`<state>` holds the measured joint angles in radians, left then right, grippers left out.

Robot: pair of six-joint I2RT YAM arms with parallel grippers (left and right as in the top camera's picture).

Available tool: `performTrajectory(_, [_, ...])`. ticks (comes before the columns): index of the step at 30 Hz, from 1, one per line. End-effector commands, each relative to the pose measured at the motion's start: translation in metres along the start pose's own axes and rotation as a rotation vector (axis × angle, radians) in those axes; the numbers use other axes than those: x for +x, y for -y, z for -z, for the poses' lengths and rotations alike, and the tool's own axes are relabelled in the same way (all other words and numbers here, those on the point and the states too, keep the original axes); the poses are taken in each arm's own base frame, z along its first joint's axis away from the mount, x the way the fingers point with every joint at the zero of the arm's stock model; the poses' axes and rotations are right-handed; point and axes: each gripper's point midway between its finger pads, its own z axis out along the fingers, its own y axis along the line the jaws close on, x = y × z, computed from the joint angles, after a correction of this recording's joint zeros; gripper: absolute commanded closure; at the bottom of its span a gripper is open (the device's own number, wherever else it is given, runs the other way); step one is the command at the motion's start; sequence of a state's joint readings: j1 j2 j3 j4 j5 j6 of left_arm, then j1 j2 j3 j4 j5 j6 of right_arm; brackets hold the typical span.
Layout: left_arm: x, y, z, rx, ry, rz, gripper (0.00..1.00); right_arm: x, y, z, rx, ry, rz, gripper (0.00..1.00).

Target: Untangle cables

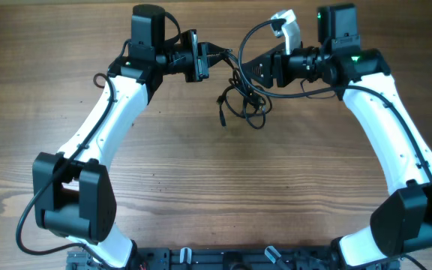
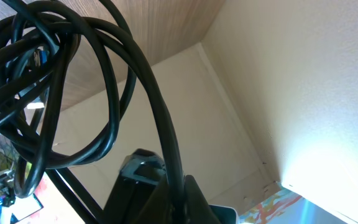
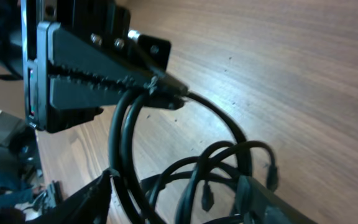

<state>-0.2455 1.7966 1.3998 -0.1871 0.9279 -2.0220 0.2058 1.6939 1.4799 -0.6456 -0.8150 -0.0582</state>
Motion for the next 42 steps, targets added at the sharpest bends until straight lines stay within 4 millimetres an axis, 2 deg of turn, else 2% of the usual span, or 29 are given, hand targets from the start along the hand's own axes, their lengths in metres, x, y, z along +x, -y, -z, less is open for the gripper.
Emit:
performTrajectory(1, [0.004,0.004,0.001,0.007,-0.005,-0.041,0.96,0.008,-0.007,-0.02,-0.015,-0.045,0.023,0.39])
performTrajectory(5, [0.003,0.003,0.001,0.002,-0.003,-0.121,0.96,0.014,0.015,-0.03,0.091,-0.072,-0.047,0.54])
performTrajectory(9, [-0.001,-0.004,0.001,-0.022,0.008,-0.155,0.96,0.019,0.04,-0.033,0.218,-0.077,-0.139,0.57])
performTrajectory(15, [-0.003,-0.009,0.001,-0.038,0.013,-0.184,0.96,0.036,0.06,-0.053,0.221,-0.123,-0.202,0.6])
performTrajectory(20, [-0.001,-0.01,0.001,-0.043,0.001,-0.186,0.96,0.033,0.067,-0.061,0.219,-0.105,-0.189,0.6])
performTrajectory(23, [-0.001,-0.01,0.001,-0.043,-0.001,-0.246,0.95,0.026,0.068,-0.062,0.219,-0.079,-0.195,0.73])
performTrajectory(25, [-0.001,-0.01,0.001,-0.043,-0.003,-0.333,0.84,0.024,0.067,-0.062,0.212,-0.071,-0.19,0.83])
performTrajectory(27, [-0.001,-0.01,0.001,-0.044,-0.005,-0.433,0.67,0.02,0.062,-0.063,0.178,-0.06,-0.187,0.95])
performTrajectory(28, [-0.001,-0.01,0.001,-0.043,-0.008,-0.546,0.5,0.016,0.056,-0.061,0.129,-0.046,-0.198,0.96])
performTrajectory(30, [-0.001,-0.01,0.001,-0.043,-0.012,-0.741,0.35,0.008,0.046,-0.054,0.052,-0.02,-0.225,0.96])
performTrajectory(31, [-0.001,-0.01,0.001,-0.043,-0.015,-0.845,0.3,0.003,0.042,-0.049,0.021,-0.007,-0.24,0.96])
performTrajectory(32, [-0.001,-0.011,0.001,-0.045,-0.018,-0.994,0.27,-0.002,0.04,-0.041,-0.009,0.011,-0.271,0.96])
performTrajectory(34, [-0.004,-0.016,0.002,-0.065,-0.023,-1.141,0.24,-0.008,0.042,-0.025,-0.028,0.04,-0.333,0.96])
performTrajectory(39, [-0.005,-0.019,0.002,-0.075,-0.032,-1.296,0.25,-0.005,0.066,-0.003,0.021,0.058,-0.426,0.96])
performTrajectory(42, [-0.004,-0.021,0.002,-0.079,-0.04,-1.309,0.26,-0.004,0.074,0.002,0.041,0.067,-0.44,0.96])
